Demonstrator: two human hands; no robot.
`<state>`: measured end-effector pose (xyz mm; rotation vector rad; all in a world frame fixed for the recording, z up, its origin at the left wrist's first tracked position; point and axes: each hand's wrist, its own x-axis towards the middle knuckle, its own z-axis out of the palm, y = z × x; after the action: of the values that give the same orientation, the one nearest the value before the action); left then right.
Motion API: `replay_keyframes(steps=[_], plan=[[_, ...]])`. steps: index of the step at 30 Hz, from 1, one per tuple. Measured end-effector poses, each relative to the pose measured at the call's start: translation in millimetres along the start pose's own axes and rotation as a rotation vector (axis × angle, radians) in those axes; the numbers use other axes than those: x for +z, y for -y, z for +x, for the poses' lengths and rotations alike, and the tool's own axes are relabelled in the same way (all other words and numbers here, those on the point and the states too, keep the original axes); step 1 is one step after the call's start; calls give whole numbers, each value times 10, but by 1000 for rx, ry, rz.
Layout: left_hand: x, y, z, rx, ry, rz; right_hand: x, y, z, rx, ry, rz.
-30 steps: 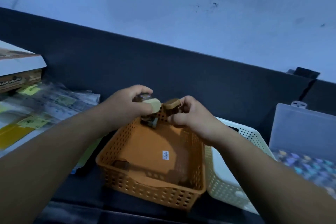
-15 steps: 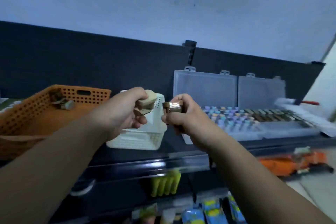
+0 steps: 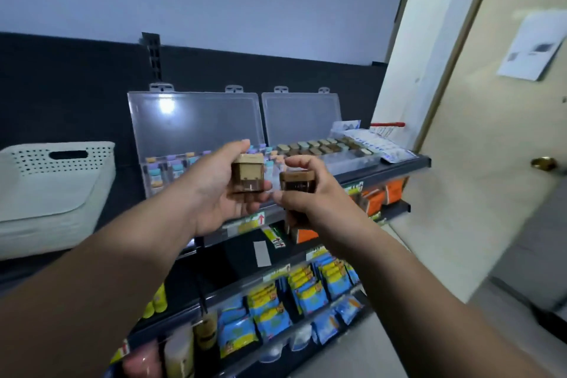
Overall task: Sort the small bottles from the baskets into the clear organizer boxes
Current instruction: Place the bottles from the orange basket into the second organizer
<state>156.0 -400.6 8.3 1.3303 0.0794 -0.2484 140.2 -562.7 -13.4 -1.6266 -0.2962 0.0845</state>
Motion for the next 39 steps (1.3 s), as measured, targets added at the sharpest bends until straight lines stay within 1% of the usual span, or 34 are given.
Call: replay_keyframes(steps=[2,5,8,10,13,15,19,21,23,27,31,34,39], plan=[[155,31,124,-57,51,-37,-186,-79,9,14,-28,61],[309,39,415,-133,134,-168,-447,-193,149,77,-110,197],[381,25,732,-153,221,-280,-649,-252,355,146,-125,358],[427,10,980,-154,273,-292,-769,-289,543,181,-149,424],[497,-19,1318,-132,287,-224,-943,-340,845,195,-186,442],[537,-45,1543,-111,270,-124,-1095,-383,1059,188,-217,367],[585,-67,1928,36,158,197,-1400,-477,1341,148,-255,4],[615,-59,2079,75,107,283,-1536,-527,1453,136,-248,-65],[672,-44,2191,97,72,337,-1682,-554,1546,125,-233,-108],[870,-51,2397,165,75,458,-2076,-573,1779,78,-200,-268],[1175,-31,2666,228,52,588,-2603,-590,2084,29,-162,-363],[1463,31,2900,228,24,625,-2985,-601,2305,4,-120,-465],[1927,136,3317,199,-36,695,-3546,-674,2705,-20,17,-662]])
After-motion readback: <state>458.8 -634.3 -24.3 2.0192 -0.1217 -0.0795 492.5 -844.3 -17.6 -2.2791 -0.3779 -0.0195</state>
